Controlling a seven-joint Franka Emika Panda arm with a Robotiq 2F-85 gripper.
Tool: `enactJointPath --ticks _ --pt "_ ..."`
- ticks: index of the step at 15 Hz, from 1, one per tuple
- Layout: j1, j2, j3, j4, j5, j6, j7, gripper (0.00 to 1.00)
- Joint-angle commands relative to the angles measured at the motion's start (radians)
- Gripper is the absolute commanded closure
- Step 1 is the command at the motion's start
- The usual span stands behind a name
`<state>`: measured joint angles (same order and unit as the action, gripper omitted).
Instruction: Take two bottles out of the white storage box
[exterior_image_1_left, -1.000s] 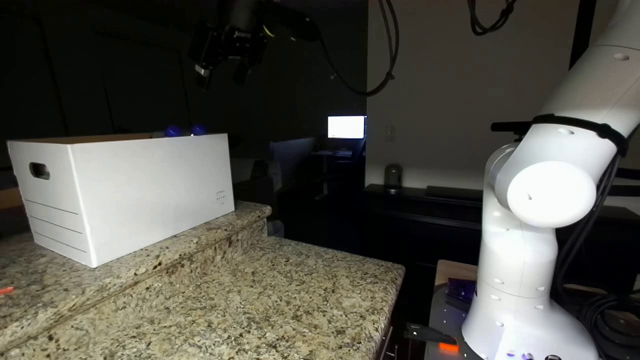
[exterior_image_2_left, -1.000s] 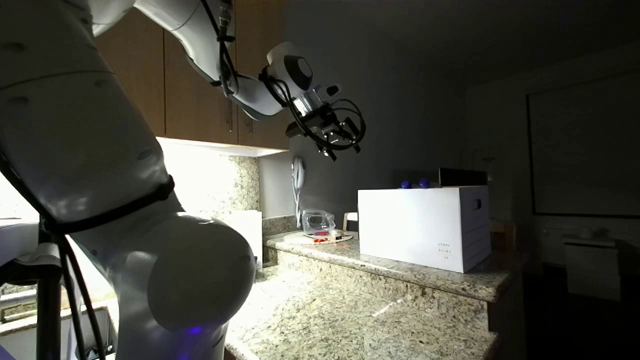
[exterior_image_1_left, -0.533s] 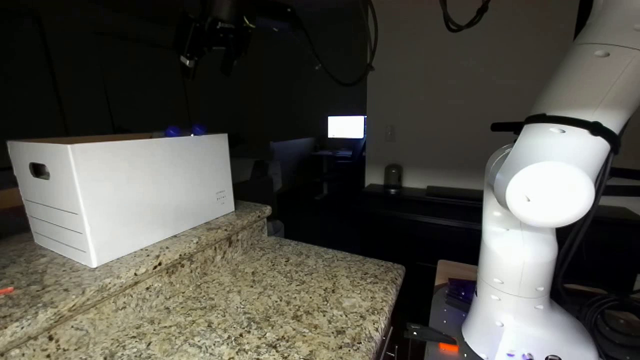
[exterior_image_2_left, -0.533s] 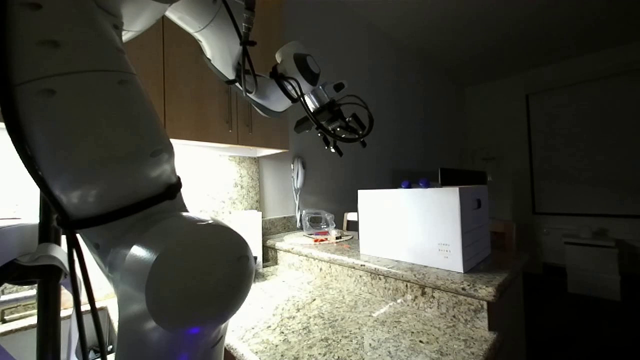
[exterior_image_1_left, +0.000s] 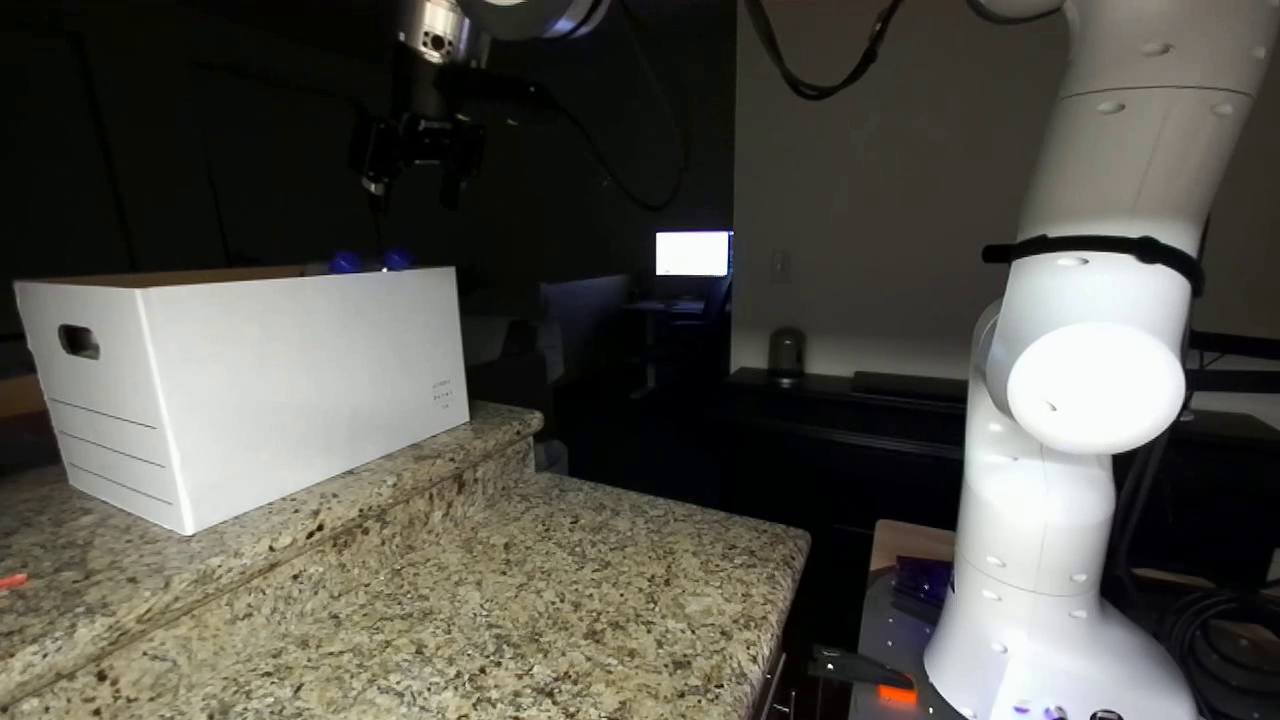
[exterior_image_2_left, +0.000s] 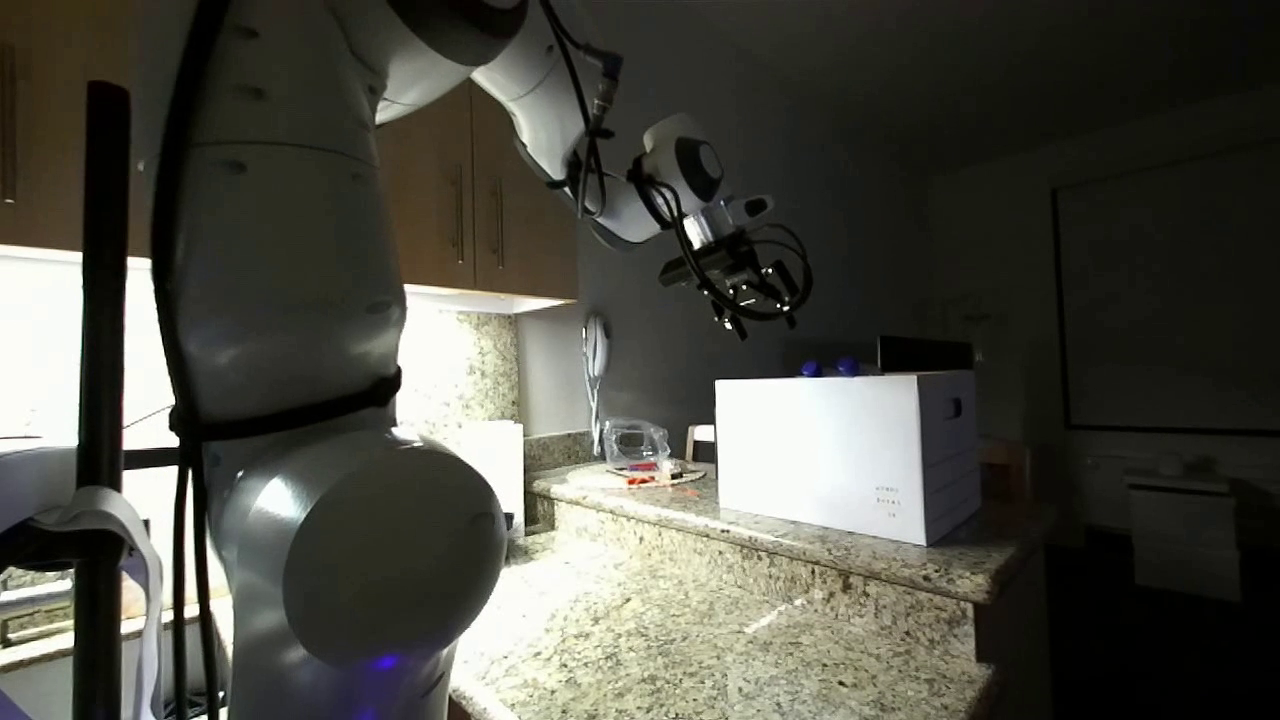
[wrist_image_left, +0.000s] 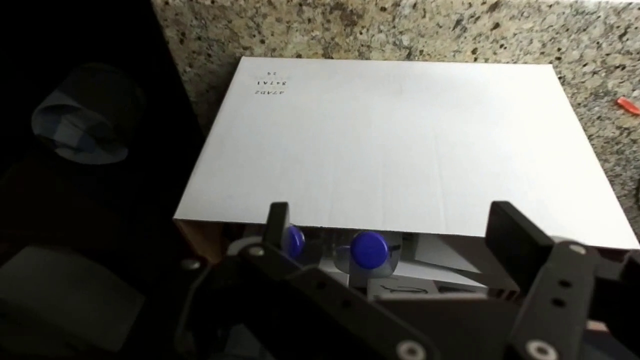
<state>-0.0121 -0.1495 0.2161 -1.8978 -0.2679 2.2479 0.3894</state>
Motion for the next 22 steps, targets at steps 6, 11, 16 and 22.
enactJointPath --ticks 6,11,16,22 --pt "0.034 0.048 -0.029 0.024 -0.020 0.017 0.022 0.00" --pt "0.040 0.142 -0.065 0.056 -0.033 0.069 0.012 0.00" --pt "0.069 0.193 -0.095 0.115 -0.025 0.171 0.006 0.00" --pt "0.102 0.223 -0.110 0.174 -0.036 0.201 0.013 0.00"
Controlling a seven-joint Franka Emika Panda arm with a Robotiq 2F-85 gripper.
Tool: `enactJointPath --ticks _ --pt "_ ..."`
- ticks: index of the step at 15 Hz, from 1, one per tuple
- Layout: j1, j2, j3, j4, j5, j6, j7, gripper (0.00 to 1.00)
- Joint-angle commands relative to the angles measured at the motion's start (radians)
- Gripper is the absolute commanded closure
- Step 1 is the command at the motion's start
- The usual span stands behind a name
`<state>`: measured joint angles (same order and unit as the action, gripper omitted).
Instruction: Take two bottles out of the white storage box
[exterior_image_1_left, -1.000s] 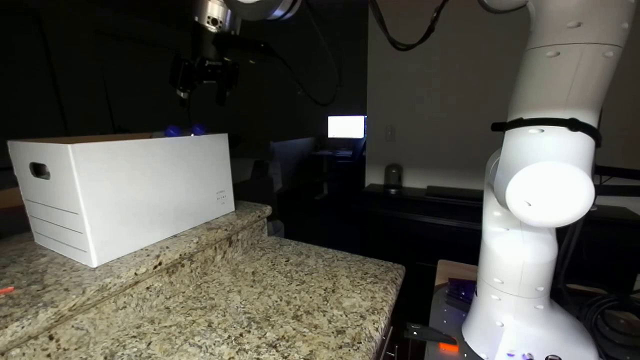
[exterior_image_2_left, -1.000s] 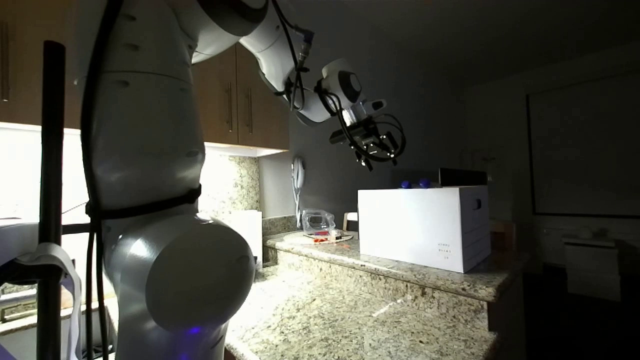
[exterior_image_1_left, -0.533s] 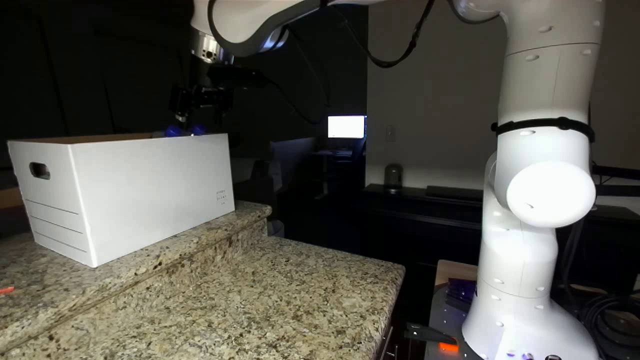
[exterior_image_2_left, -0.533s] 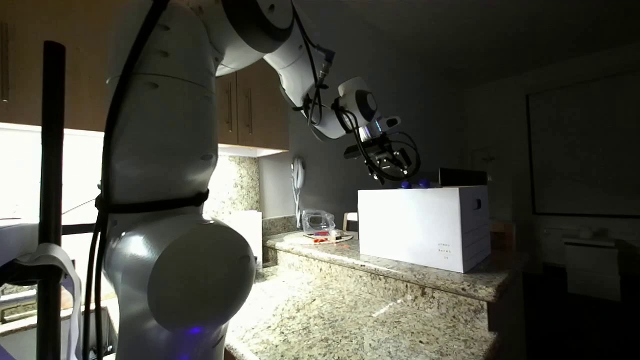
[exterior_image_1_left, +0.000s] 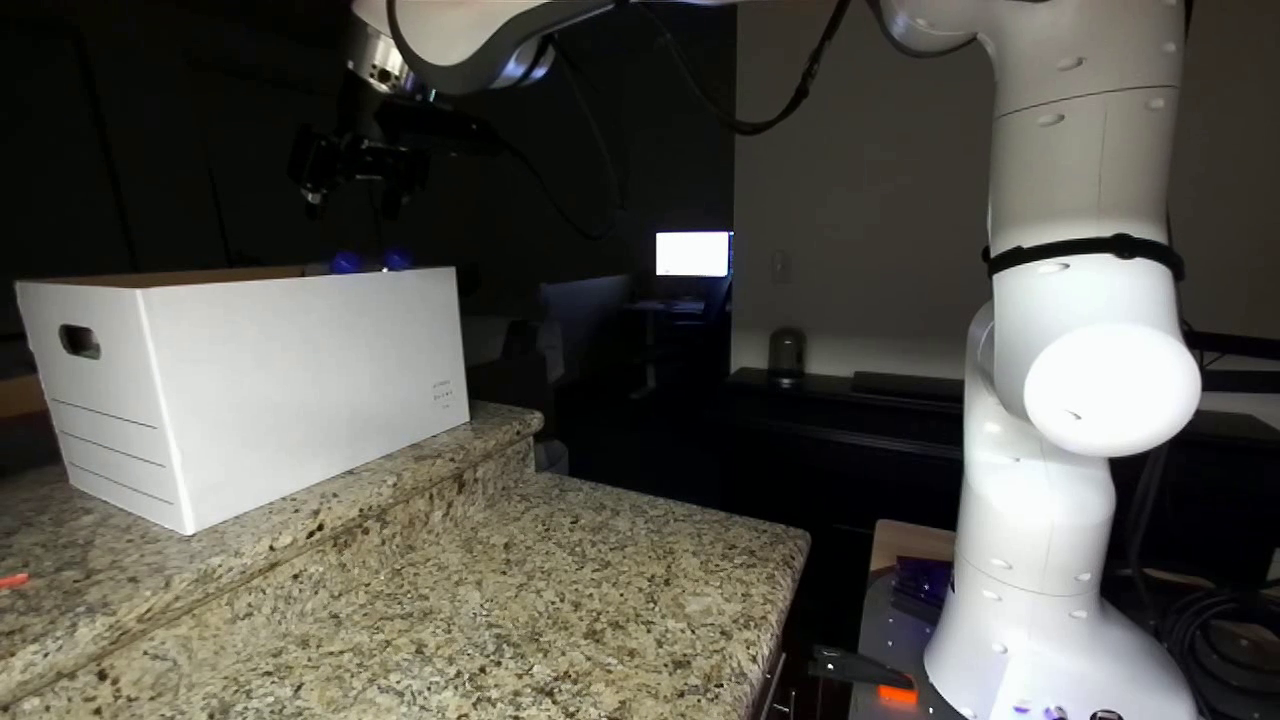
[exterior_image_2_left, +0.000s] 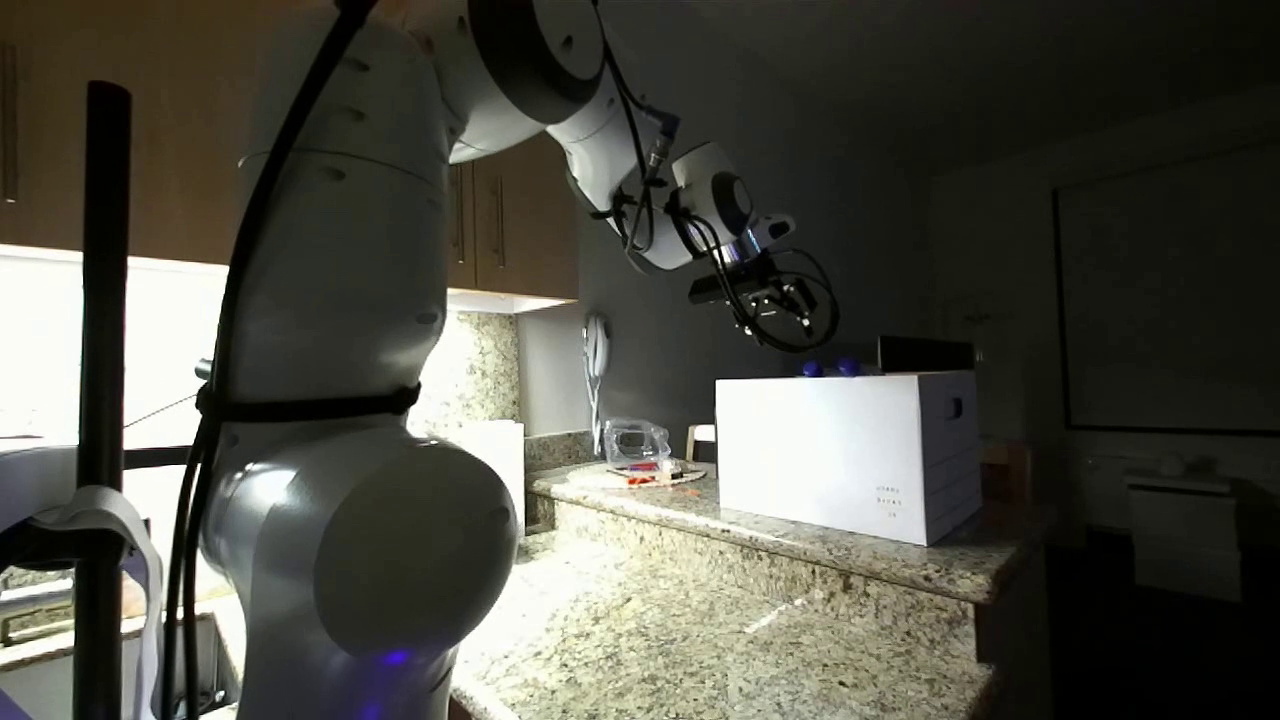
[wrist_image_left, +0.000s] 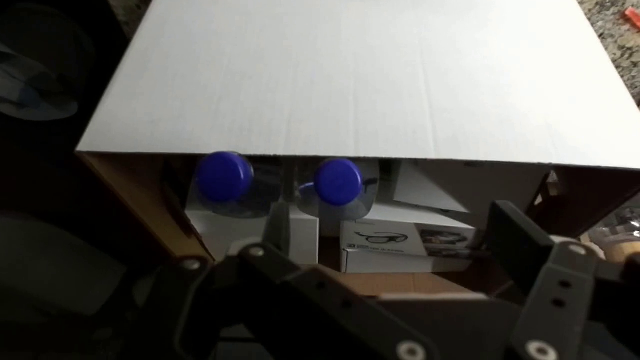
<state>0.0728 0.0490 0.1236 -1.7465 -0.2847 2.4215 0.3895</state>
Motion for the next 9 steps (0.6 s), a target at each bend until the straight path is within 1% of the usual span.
enactJointPath --ticks 1,6,9 --pt "0.019 0.031 -0.020 0.029 -0.019 0.027 0.014 0.00" --pt "0.022 0.100 -0.048 0.060 -0.014 0.036 0.006 0.00" --pt "0.034 0.119 -0.065 0.074 -0.026 0.052 0.017 0.00"
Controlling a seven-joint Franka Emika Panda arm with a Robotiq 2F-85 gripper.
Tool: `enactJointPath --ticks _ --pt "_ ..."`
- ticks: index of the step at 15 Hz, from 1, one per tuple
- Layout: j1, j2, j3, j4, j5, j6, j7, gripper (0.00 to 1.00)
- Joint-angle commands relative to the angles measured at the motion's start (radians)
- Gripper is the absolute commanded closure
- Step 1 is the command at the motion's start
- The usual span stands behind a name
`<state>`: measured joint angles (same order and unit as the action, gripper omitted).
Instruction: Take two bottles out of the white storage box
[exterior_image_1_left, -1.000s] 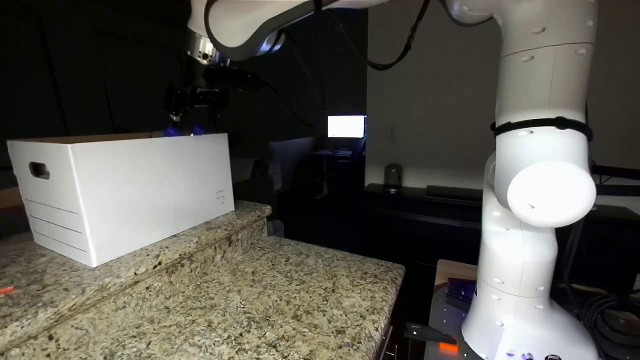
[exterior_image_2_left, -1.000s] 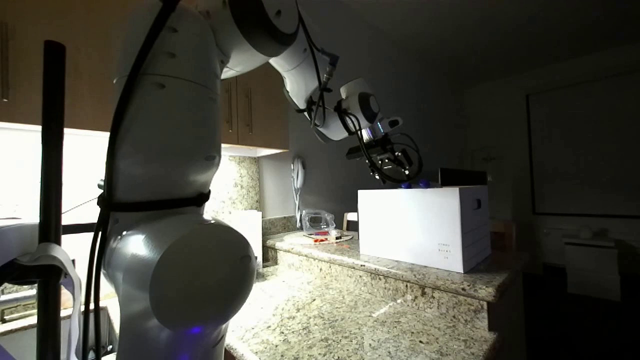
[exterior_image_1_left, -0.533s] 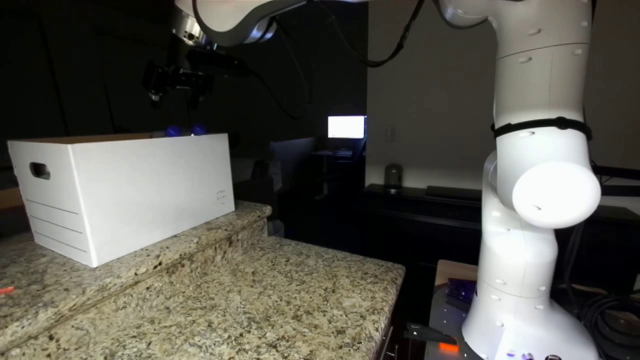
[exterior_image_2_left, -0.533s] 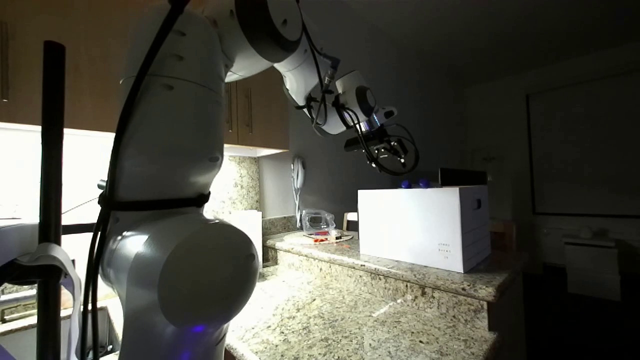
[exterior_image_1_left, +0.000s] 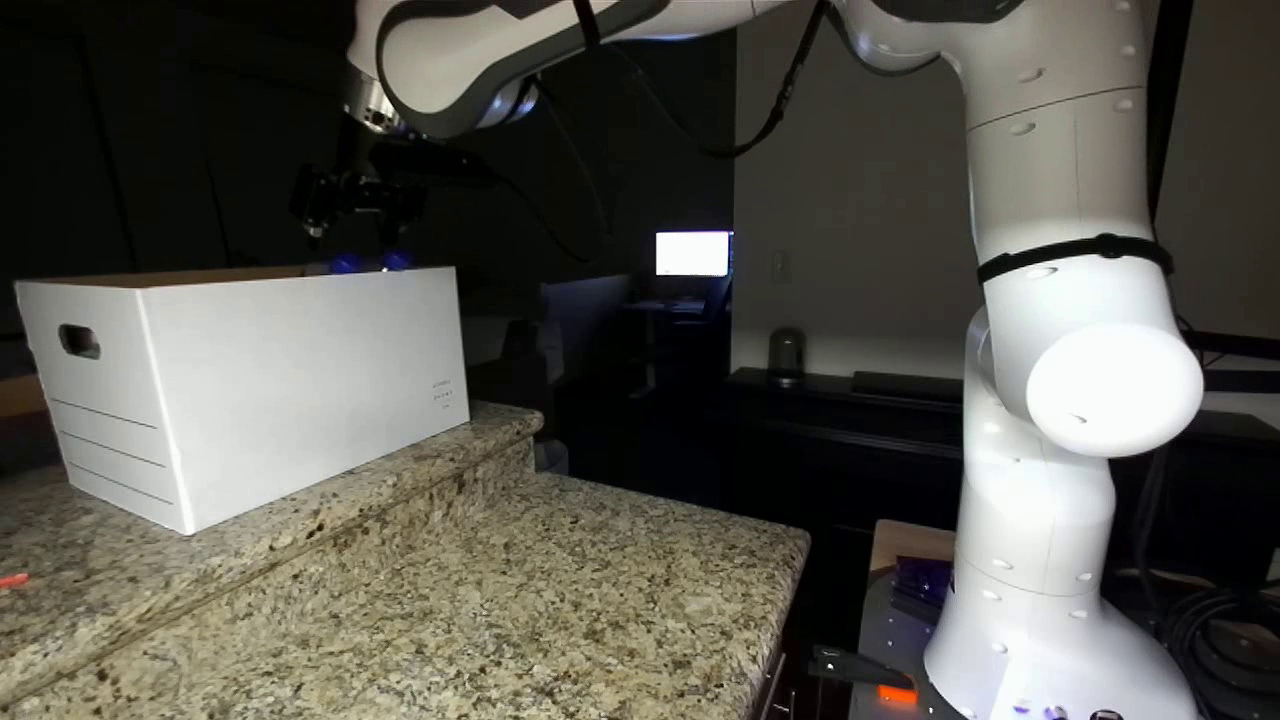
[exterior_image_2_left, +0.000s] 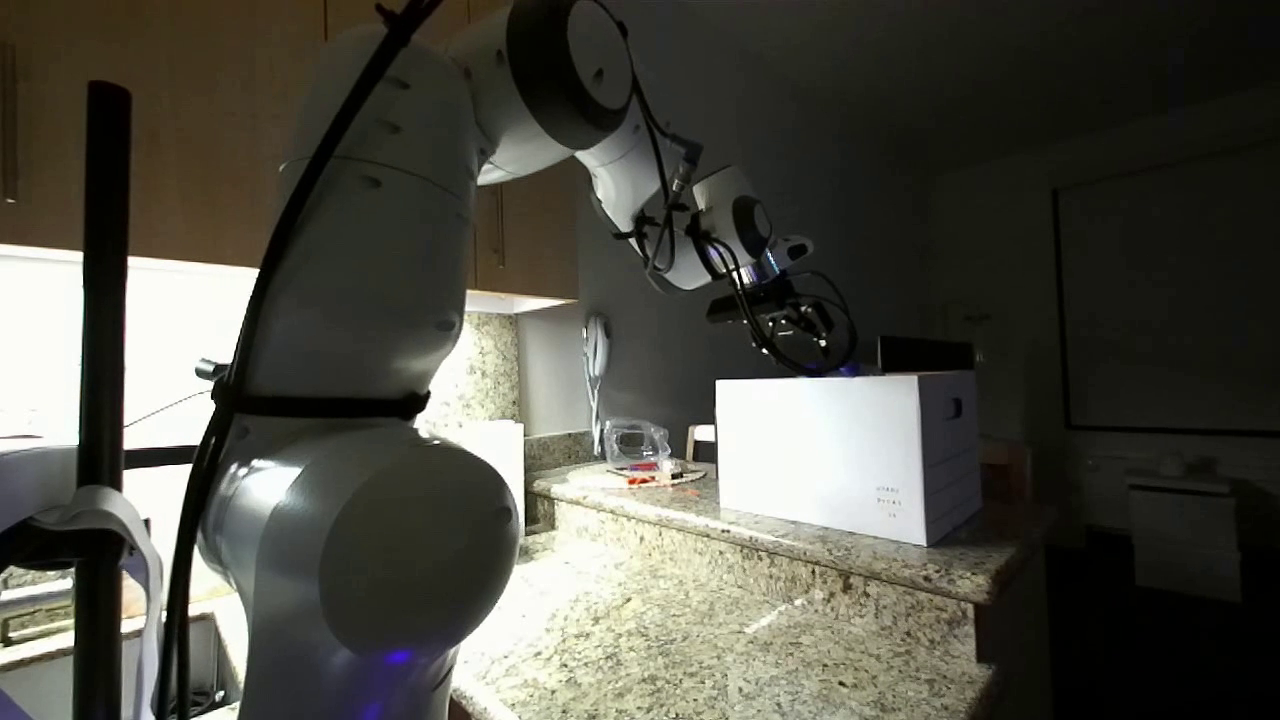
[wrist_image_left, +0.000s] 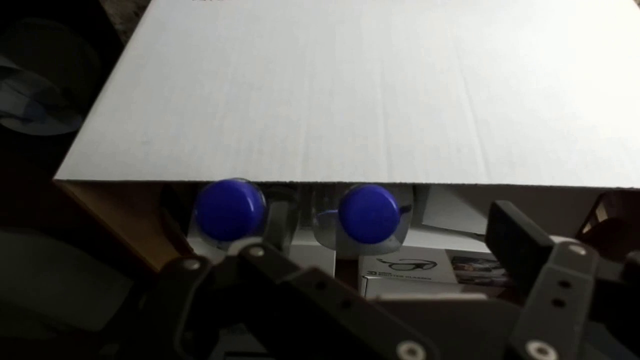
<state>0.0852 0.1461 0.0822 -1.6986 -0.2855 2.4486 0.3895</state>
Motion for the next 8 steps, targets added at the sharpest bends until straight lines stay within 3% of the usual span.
enactJointPath --ticks 1,8 --pt "0.028 0.024 -0.029 0.039 -0.030 0.007 0.026 0.00" --pt "0.034 0.022 -0.036 0.035 0.002 0.003 -0.005 0.00"
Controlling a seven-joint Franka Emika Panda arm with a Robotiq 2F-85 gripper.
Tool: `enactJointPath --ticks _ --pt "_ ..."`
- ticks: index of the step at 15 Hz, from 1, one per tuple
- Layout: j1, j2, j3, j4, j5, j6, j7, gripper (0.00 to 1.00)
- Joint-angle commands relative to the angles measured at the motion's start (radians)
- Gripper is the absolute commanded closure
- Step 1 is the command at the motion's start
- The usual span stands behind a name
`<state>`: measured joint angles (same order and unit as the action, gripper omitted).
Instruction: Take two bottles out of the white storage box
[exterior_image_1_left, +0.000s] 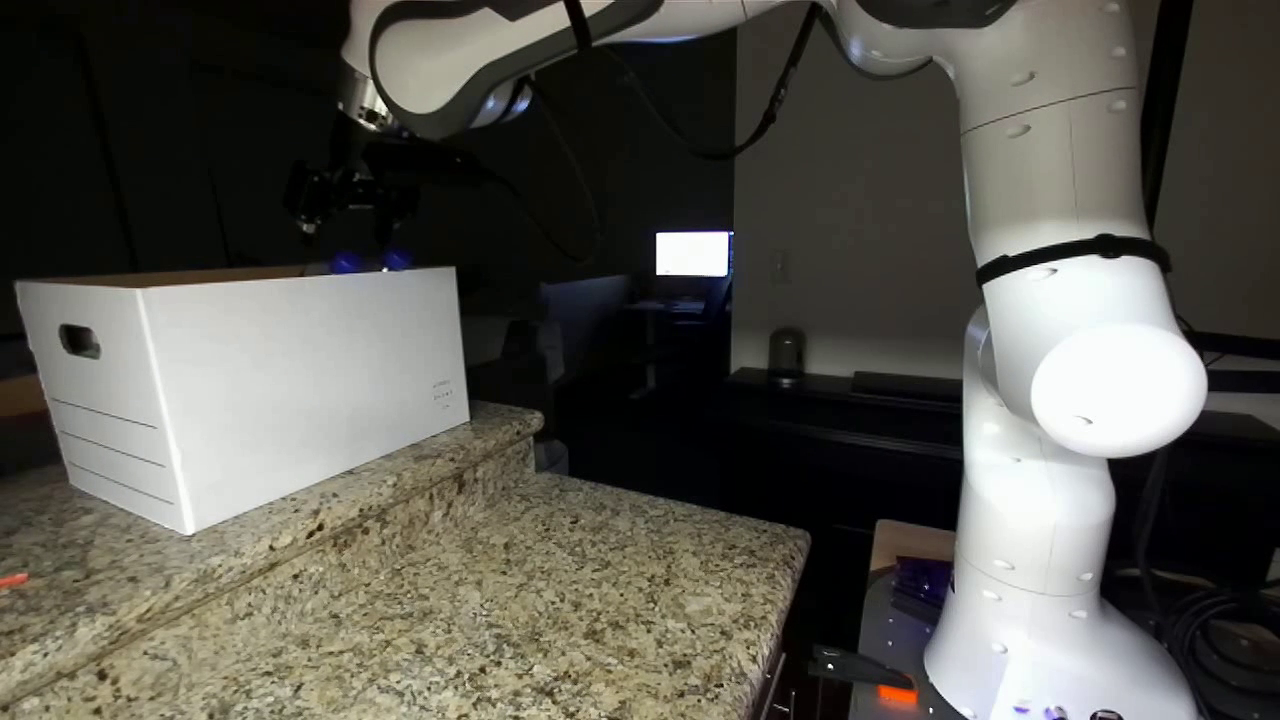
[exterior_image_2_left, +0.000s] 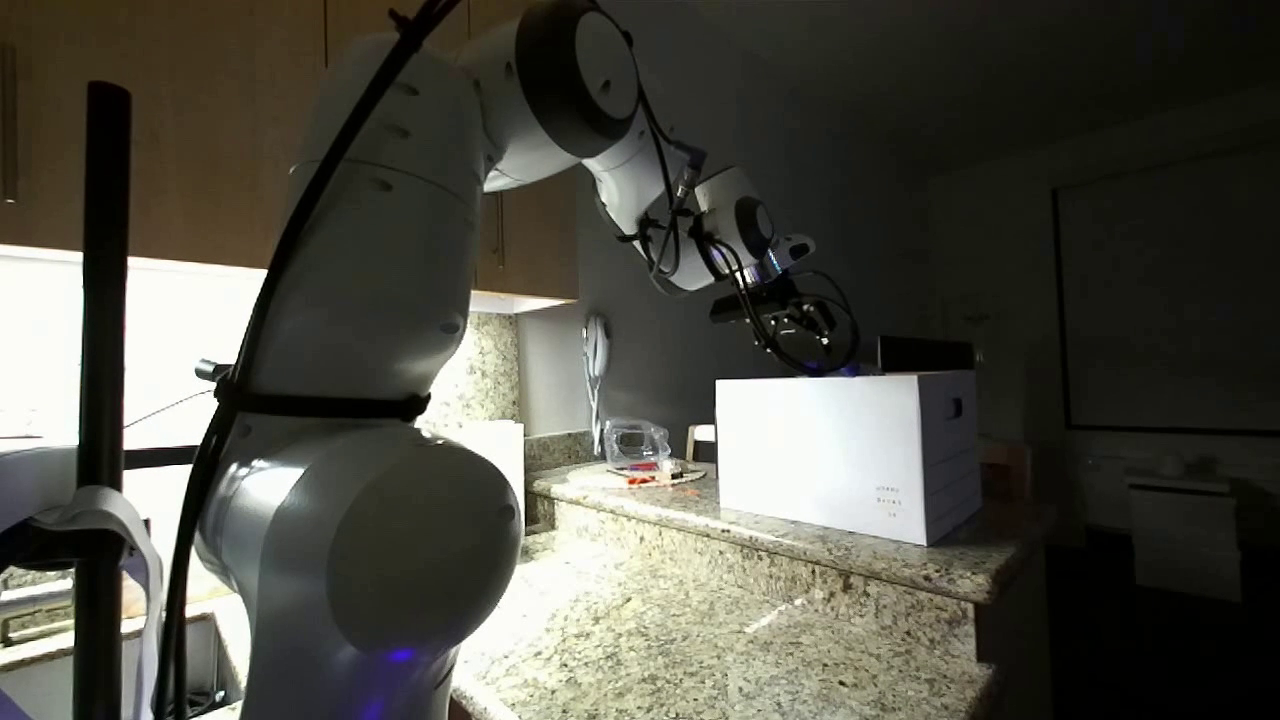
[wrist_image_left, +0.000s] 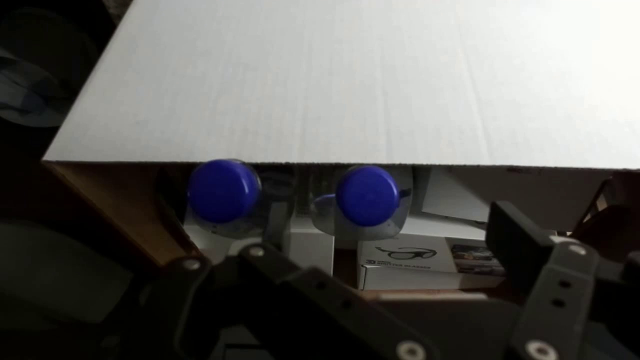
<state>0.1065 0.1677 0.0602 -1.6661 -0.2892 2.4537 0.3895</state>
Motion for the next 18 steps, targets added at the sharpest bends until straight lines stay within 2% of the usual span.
enactJointPath --ticks 1,10,18 --pt "0.012 0.000 -0.014 0.002 0.006 -0.002 -0.005 0.00" --pt "0.012 0.000 -0.014 0.002 0.006 -0.002 -0.005 0.00" --pt "0.037 0.008 -0.058 0.003 -0.067 0.219 0.135 0.00"
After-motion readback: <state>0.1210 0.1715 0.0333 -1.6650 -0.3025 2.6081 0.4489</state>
